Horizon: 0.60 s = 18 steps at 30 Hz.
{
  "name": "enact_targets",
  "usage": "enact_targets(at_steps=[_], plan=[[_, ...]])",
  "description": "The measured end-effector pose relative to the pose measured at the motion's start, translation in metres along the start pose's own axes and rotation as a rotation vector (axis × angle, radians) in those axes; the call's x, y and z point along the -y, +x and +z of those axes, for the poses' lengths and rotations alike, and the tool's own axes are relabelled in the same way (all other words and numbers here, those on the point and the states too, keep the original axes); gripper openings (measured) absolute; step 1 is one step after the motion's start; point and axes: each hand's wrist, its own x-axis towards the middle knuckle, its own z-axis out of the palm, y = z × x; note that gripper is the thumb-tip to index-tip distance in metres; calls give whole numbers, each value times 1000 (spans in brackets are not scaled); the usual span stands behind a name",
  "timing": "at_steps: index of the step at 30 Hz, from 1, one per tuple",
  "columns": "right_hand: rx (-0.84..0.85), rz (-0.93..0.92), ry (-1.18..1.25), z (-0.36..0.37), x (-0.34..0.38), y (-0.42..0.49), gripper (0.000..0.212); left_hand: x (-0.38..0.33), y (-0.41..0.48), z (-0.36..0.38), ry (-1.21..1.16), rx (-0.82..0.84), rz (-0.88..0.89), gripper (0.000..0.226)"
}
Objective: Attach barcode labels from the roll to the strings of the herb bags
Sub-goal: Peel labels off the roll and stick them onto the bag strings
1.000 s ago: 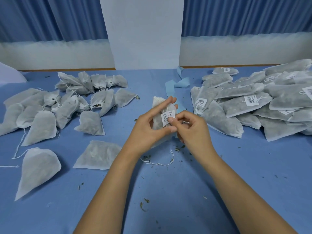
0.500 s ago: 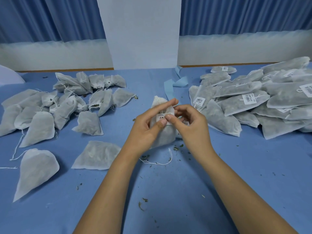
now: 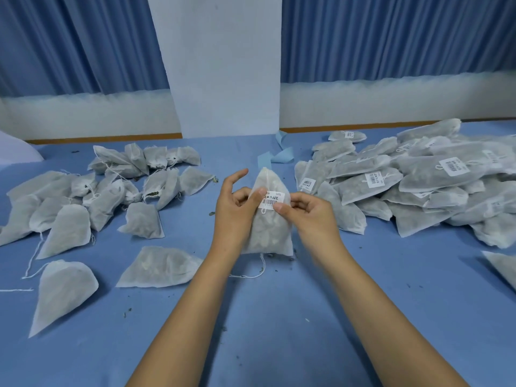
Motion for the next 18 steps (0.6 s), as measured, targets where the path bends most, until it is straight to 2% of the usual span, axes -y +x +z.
enact_targets(at_steps=[3, 5, 9, 13, 15, 17, 18], plan=[[-60, -12, -11, -19, 10, -6, 10, -5, -8, 21, 85, 78, -48, 45], [-52, 21, 12, -32, 14, -13, 7, -8, -13, 35, 118, 71, -42, 46], [32, 122, -64, -61, 17, -26, 5, -11, -21, 59, 88, 49, -48, 44], [139, 258, -145, -92, 22, -34, 17, -10, -29, 80, 74, 24, -72, 43], [187, 322, -184, -103, 22, -36, 15, -9, -30, 88, 48, 22, -79, 44], [146, 335, -182, -109, 24, -31, 4, -10, -31, 93, 43, 41, -73, 41], [72, 308, -136, -111, 27, -25, 3, -11, -31, 94, 65, 45, -64, 40]])
